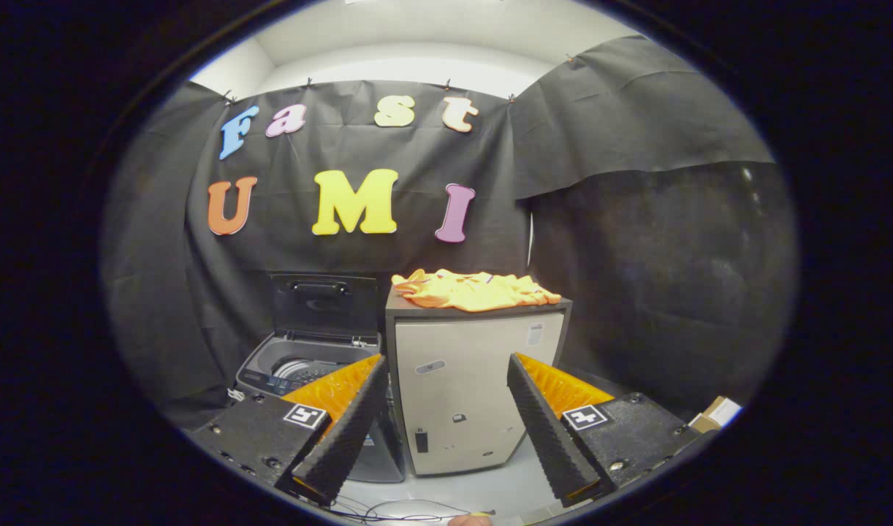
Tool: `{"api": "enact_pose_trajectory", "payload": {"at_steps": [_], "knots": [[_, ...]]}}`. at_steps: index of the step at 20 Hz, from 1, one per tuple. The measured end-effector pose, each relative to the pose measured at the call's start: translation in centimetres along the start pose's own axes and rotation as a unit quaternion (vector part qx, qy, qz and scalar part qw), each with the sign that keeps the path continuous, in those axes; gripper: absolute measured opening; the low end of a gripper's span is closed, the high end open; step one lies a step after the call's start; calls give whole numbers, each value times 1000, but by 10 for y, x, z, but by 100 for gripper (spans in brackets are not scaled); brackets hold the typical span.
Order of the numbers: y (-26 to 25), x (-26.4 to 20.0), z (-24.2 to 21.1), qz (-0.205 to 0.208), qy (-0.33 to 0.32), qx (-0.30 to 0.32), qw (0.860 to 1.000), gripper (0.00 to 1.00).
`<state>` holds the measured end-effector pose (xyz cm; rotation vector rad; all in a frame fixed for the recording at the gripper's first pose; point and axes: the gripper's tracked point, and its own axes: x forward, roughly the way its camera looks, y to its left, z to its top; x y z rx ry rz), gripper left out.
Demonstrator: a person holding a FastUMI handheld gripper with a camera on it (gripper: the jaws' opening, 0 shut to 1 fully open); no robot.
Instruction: Put the clothes into the washing machine and then close the washing machine lid.
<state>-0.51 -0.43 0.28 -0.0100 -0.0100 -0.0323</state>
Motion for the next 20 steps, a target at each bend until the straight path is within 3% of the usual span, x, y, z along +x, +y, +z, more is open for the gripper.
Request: {"api": "enact_pose_trajectory", "payload": {"at_steps": [5, 9, 15, 20], "knots": [[-7, 8, 7, -10, -7, -9, 1000, 100], [-7, 49, 31, 6, -4, -15, 1000, 100], [-28, 155, 81, 23, 24, 10, 999, 100], [-53, 263, 100, 24, 81, -9, 996, 100]]}}
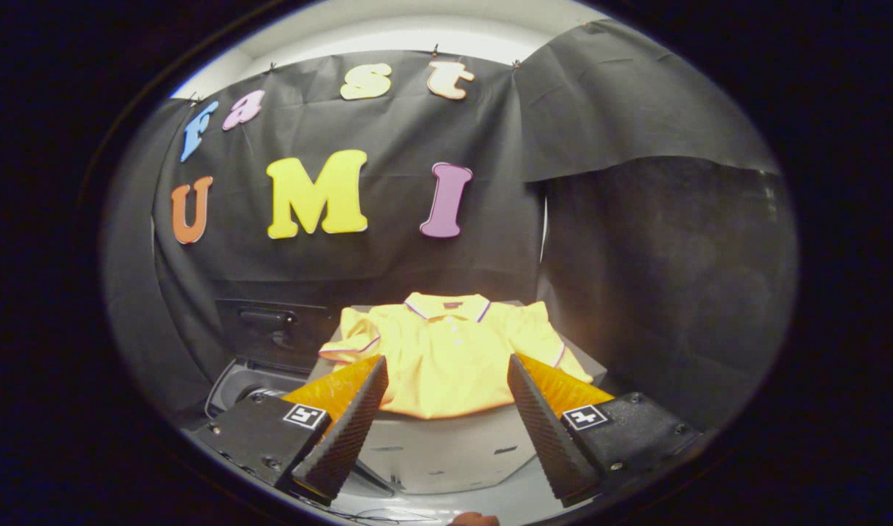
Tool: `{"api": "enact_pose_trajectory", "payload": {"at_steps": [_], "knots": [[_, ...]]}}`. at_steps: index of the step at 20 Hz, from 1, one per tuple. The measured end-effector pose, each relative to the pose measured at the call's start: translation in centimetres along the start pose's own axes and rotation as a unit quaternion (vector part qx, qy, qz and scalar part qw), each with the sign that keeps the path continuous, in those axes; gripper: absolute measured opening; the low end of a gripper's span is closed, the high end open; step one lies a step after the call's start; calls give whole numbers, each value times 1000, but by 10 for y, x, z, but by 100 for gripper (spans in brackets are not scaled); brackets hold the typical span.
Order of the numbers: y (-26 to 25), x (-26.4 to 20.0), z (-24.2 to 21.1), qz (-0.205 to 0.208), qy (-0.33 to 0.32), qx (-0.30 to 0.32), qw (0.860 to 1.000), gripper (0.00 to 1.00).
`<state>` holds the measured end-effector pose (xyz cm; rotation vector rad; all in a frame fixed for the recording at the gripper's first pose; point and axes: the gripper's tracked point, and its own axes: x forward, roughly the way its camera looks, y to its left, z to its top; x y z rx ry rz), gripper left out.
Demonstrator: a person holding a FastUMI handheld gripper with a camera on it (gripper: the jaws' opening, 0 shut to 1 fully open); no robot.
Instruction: Put the clothes into the washing machine and then close the washing machine lid.
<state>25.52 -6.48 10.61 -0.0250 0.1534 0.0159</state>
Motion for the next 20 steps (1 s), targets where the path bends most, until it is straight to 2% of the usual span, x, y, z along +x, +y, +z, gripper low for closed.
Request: {"api": "enact_pose_trajectory", "payload": {"at_steps": [4, 10, 12, 17, 20], "knots": [[-4, 71, 6, 13, 67, -36, 997, 100], [0, 138, 1, 39, 153, -41, 987, 100], [4, 151, -6, 53, 178, -38, 982, 100], [2, 162, -30, 56, 233, -34, 970, 100], [2, 168, -31, 65, 232, -21, 970, 100]]}}
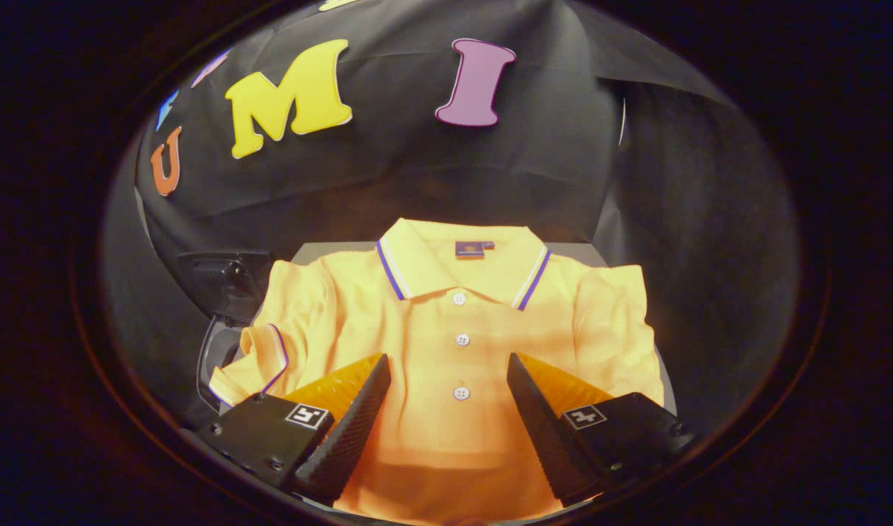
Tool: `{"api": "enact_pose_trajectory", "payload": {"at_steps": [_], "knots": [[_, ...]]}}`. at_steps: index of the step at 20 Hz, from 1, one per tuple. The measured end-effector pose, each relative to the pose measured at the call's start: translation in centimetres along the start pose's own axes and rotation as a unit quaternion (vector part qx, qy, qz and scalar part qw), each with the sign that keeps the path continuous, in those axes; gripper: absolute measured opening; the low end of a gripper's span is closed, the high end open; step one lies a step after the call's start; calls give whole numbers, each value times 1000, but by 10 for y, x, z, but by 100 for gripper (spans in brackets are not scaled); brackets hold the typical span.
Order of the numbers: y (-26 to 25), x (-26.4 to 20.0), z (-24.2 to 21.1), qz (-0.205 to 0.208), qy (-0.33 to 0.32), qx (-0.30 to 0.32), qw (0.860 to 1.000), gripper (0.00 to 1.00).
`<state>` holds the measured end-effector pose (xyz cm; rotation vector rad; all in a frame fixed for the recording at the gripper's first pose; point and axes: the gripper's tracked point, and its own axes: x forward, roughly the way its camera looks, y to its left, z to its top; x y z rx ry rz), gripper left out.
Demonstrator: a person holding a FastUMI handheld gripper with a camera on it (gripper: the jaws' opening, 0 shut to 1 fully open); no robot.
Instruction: Put the clothes into the washing machine and then close the washing machine lid.
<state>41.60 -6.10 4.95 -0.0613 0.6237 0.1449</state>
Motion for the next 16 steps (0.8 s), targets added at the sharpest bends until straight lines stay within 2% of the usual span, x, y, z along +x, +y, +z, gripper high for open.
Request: {"api": "enact_pose_trajectory", "payload": {"at_steps": [6, 9, 10, 11, 16], "knots": [[7, 1, -1, 10, 47, -10, 999, 100], [4, -3, 3, 12, 33, -2, 999, 17], [4, -1, 2, 7, 39, 2, 999, 10], [5, -1, 2, 2, 44, 2, 999, 6], [4, -7, 7, -18, 37, 3, 999, 6]]}}
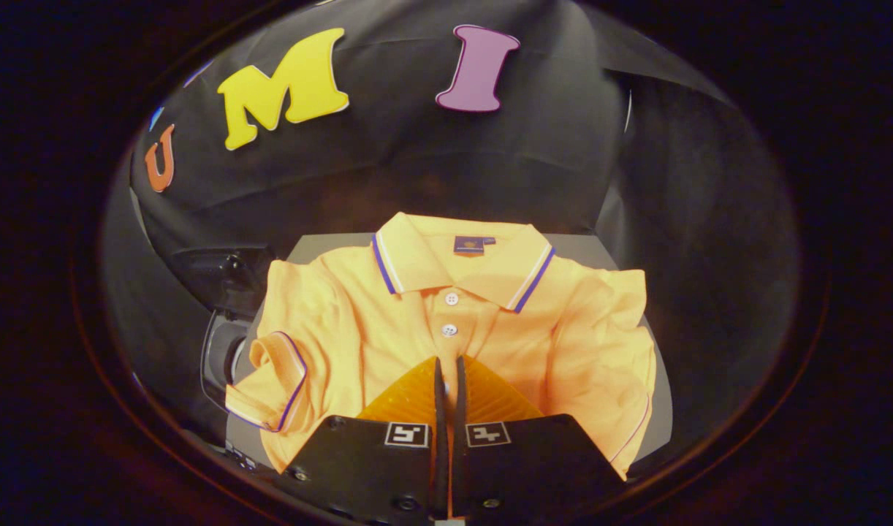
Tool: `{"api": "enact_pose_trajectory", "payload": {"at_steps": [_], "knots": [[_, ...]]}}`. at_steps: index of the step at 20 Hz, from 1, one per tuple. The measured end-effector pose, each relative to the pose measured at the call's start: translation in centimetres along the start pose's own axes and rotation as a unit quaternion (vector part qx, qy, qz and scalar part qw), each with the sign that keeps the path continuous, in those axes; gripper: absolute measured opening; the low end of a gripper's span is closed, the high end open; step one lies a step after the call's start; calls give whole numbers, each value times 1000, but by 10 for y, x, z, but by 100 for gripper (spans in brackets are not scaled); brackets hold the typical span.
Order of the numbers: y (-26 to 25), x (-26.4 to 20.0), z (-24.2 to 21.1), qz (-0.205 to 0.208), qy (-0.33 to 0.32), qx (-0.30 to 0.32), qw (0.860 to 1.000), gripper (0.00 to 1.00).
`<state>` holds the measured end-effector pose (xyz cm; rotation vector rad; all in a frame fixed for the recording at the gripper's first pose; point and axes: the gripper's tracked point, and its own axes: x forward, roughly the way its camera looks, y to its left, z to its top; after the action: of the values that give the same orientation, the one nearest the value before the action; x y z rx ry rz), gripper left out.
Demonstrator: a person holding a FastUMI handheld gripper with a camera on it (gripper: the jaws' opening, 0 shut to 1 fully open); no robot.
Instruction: Put the clothes into the washing machine and then close the washing machine lid.
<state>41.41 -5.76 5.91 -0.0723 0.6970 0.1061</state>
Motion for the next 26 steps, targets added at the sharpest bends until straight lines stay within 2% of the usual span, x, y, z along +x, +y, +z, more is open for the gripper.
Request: {"api": "enact_pose_trajectory", "payload": {"at_steps": [4, 7, 12, 15, 26], "knots": [[2, -28, 27, -17, -46, -21, 999, 5], [16, -64, 54, -10, -83, -21, 996, 6], [59, -112, 75, 29, -120, -45, 991, 5], [102, -130, 82, 61, -133, -64, 987, 5], [263, -143, 83, 168, -136, -142, 966, 5]]}}
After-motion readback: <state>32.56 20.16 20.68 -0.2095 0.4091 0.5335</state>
